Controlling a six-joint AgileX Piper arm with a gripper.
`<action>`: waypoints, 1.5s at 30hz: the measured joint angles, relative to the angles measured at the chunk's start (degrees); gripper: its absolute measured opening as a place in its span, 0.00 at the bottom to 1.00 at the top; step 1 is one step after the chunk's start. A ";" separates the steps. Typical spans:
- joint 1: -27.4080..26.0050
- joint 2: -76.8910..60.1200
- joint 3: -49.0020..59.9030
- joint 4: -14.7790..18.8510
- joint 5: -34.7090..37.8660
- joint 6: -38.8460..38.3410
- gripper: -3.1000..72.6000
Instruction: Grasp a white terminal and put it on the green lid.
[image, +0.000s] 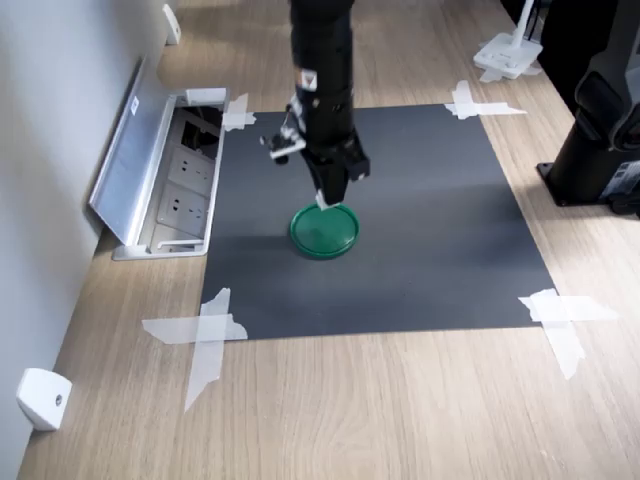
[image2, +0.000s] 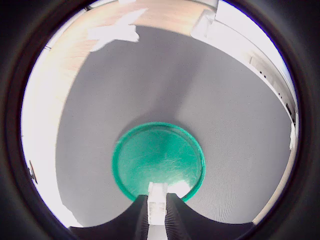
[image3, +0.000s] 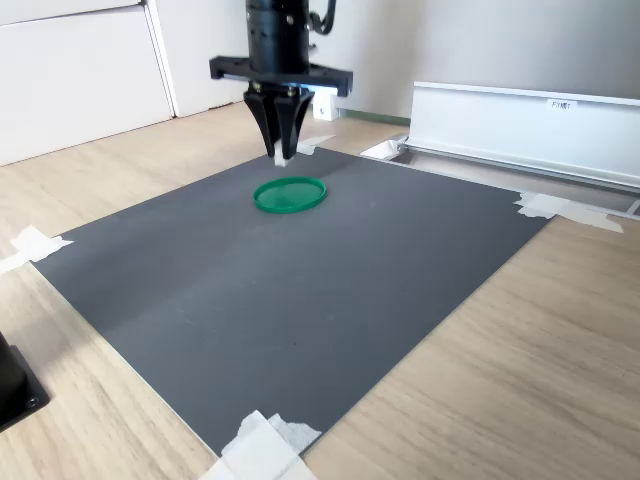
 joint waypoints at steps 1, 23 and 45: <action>0.00 0.77 -0.08 -0.58 -0.18 0.13 0.16; 0.00 2.62 -0.24 -0.85 -3.16 0.23 0.52; 0.00 -17.58 0.45 -7.12 -5.51 15.22 0.04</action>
